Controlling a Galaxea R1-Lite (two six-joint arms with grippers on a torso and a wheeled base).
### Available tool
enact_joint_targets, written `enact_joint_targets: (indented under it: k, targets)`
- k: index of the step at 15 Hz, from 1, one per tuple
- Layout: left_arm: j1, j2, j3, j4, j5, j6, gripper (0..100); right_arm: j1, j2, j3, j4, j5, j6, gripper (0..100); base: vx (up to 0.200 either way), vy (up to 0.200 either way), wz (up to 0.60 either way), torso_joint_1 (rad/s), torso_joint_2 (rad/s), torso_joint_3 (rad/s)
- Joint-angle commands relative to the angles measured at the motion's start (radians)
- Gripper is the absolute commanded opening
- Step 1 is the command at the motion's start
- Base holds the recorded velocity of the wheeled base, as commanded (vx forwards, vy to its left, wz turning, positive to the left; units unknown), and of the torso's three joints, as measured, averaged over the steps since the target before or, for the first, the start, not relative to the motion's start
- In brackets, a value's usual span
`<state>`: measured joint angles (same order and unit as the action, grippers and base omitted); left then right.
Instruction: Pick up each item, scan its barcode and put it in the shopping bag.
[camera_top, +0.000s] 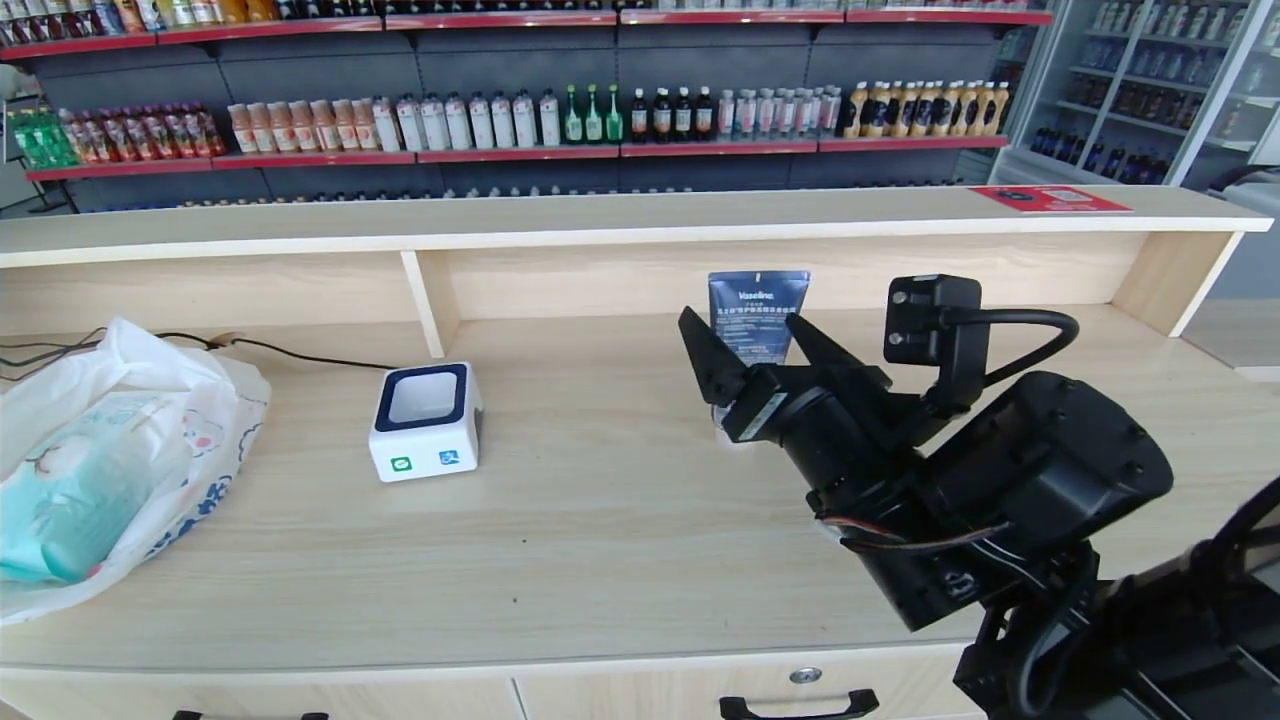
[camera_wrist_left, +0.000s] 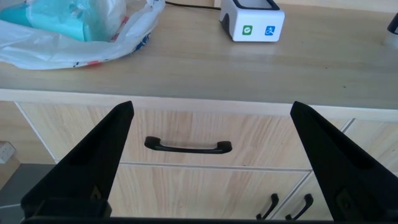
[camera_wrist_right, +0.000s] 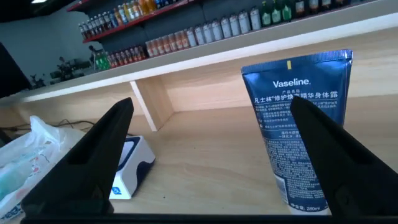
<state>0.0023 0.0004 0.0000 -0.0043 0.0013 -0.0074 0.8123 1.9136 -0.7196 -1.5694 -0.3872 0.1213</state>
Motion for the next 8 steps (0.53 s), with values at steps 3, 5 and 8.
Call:
enact_joint_targets:
  k: [3,5,8]
  targets:
    - [0.001,0.000,0.000,0.000,0.000,0.000,100,0.019,0.030,-0.044,-0.001,0.034,0.081,100,0.000,0.000,0.00,0.000,0.00,0.000]
    - [0.001,0.000,0.000,0.000,0.000,0.000,100,0.027,0.019,-0.075,-0.001,0.034,0.120,100,0.000,0.000,0.00,0.000,0.00,0.000]
    - [0.001,0.000,0.000,0.000,0.000,0.000,100,0.042,-0.004,-0.101,-0.001,0.034,0.264,100,0.000,0.000,0.00,0.000,0.00,0.000]
